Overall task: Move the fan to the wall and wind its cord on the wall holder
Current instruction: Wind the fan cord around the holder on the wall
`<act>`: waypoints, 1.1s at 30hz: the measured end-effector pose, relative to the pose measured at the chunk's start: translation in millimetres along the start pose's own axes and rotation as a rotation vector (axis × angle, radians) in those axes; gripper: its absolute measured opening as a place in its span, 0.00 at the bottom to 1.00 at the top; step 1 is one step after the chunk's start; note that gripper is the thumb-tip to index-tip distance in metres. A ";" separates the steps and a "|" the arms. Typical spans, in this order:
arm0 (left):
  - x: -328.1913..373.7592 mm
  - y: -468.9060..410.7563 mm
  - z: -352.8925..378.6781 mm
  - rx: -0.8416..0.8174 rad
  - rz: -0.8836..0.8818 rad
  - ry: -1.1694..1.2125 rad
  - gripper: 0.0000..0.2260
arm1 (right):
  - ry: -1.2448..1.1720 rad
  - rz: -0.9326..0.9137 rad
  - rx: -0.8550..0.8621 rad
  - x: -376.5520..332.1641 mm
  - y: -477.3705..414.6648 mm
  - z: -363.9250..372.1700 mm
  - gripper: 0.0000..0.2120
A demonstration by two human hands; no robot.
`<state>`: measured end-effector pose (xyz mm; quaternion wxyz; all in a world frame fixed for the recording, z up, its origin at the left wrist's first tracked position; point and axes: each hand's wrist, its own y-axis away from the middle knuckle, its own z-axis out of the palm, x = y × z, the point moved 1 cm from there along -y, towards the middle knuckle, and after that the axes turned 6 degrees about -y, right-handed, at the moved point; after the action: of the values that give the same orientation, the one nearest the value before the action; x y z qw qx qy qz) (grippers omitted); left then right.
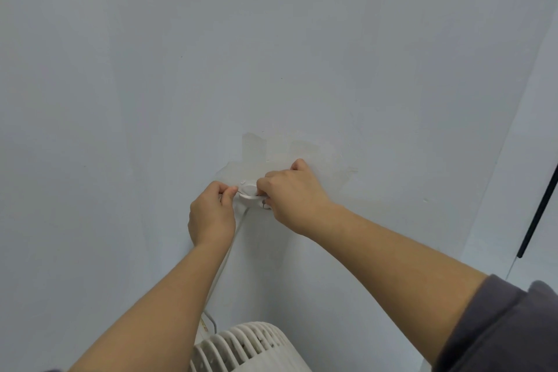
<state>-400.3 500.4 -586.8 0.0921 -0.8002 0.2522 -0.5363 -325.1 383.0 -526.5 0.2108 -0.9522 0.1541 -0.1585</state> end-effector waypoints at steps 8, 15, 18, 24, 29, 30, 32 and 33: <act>-1.7 12.6 -16.3 -0.040 -0.001 0.086 0.11 | 0.001 0.028 -0.015 -1.3 -1.3 -1.6 0.07; 2.1 29.1 -32.1 -0.110 0.053 0.220 0.12 | 0.015 0.051 -0.026 -5.3 -3.2 -4.5 0.09; 7.2 35.0 -31.0 -0.135 0.111 0.250 0.13 | 0.010 0.059 -0.017 -4.7 -3.7 -3.1 0.08; 10.5 34.9 -31.6 -0.176 0.194 0.252 0.12 | -0.004 0.066 -0.004 -2.6 -5.3 -0.1 0.05; 5.3 37.7 -34.8 -0.185 0.118 0.321 0.17 | -0.015 0.061 0.012 -4.5 -2.6 -1.9 0.13; 4.4 38.4 -35.6 -0.190 0.099 0.340 0.18 | -0.018 0.072 0.018 -5.8 -2.3 -1.7 0.16; 2.3 39.5 -37.0 -0.195 0.059 0.372 0.20 | -0.019 0.102 0.054 -8.7 -2.8 1.8 0.18; 1.2 40.0 -38.4 -0.193 0.038 0.384 0.21 | -0.016 0.119 0.079 -10.2 -3.6 3.9 0.18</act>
<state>-446.8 470.2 -586.9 -0.0247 -0.6835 0.3304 -0.6504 -332.0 391.2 -530.6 0.2587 -0.9335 0.2025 -0.1439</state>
